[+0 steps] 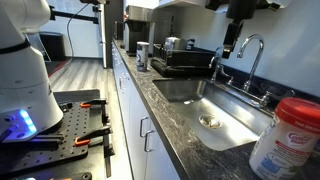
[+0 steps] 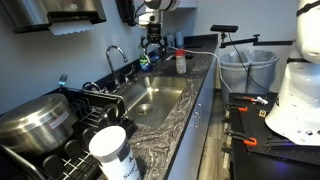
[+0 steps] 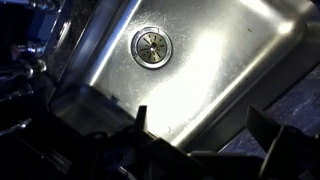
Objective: Open the faucet using the faucet handle on the right then close it.
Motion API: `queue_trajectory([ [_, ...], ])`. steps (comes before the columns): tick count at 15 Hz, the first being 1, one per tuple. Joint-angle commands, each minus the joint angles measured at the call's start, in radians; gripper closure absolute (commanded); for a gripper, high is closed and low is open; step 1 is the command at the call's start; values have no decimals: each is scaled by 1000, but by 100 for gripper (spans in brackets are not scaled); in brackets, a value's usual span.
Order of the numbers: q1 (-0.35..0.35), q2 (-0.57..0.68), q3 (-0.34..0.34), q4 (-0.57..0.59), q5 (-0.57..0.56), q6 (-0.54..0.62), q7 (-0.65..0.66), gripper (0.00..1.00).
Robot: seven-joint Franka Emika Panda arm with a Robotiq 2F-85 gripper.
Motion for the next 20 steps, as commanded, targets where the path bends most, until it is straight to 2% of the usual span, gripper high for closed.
queue_trajectory([
  [1, 33, -78, -40, -61, 32, -39, -138, 0],
  [2, -61, -87, 112, -54, -21, -51, -64, 0],
  [3, -66, -93, 127, -56, -22, -55, -69, 0],
  [7, -170, -81, 325, -22, -22, -80, -63, 0],
  [10, -272, -56, 475, 0, -43, -75, -63, 0],
  [12, -337, -44, 547, 3, -51, -59, -63, 0],
  [14, -395, -37, 581, 2, -43, -51, -63, 0],
  [15, -411, -44, 567, -5, -27, -55, -63, 0],
  [16, -364, -51, 553, -19, -36, -48, -63, 0],
  [20, -408, -43, 553, -18, -36, -48, -63, 0],
])
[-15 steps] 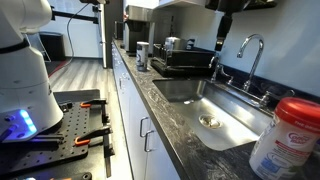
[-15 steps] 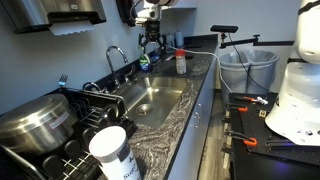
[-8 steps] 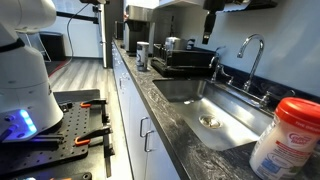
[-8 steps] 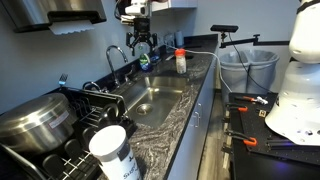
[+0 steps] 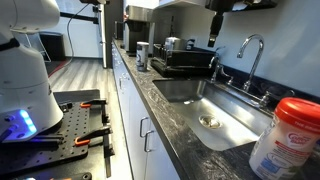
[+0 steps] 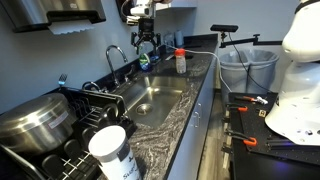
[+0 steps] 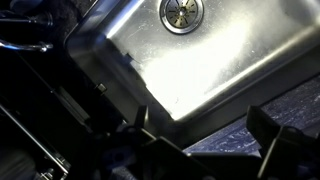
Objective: Open the faucet using the faucet handle on the right then close it.
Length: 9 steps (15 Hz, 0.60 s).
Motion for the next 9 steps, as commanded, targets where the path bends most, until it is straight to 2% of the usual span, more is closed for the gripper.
queue_trajectory([
  [1, 1, 0, 2, 0, 0, 0, 0, 0],
  [2, 2, 0, 4, 0, 0, 0, 0, 0],
  [5, -64, 67, 148, 48, -124, -31, -1, 0],
  [7, -136, 108, 270, 52, -206, -35, 0, 0],
  [9, -250, 146, 423, 40, -299, -41, 1, 0],
])
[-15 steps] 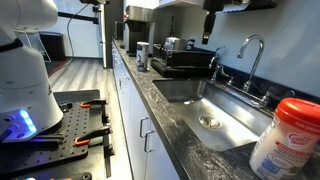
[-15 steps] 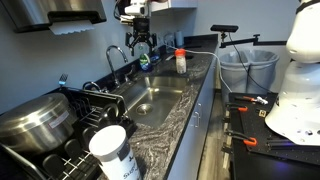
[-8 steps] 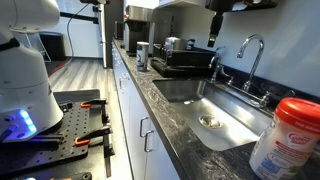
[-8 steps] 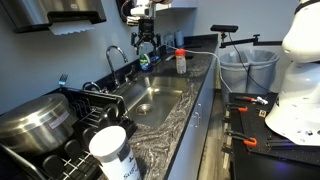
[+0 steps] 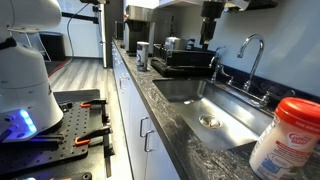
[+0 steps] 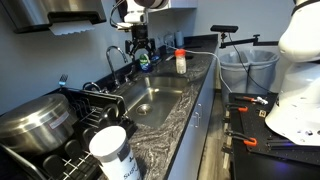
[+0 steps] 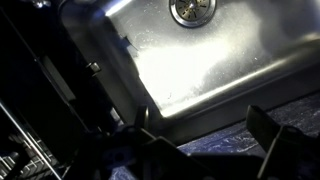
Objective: Open the faucet using the faucet handle on the right then close it.
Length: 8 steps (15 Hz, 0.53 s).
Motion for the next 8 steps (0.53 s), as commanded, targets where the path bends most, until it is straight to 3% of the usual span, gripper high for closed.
queue_trajectory([
  [1, -191, 76, 247, 11, -146, -36, 0, 0],
  [8, -669, 206, 748, -108, -406, -78, 1, 0],
])
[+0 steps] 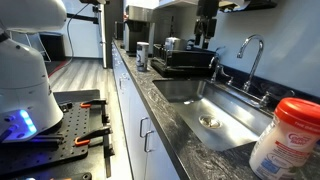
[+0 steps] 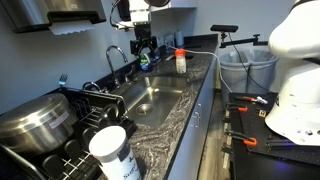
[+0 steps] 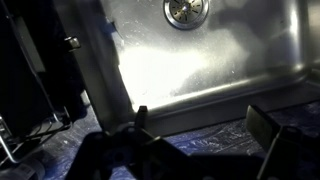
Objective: Open the faucet using the faucet handle on the right then close it.
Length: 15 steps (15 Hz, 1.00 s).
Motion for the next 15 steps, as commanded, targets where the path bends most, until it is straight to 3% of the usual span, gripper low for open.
queue_trajectory([
  [1, -229, 86, 232, -72, -118, -39, 0, 0],
  [6, -436, 180, 428, -177, -227, -87, -1, 0],
  [10, -503, 227, 487, -225, -262, -99, -1, 0],
  [15, -534, 270, 509, -252, -294, -109, -1, 0],
])
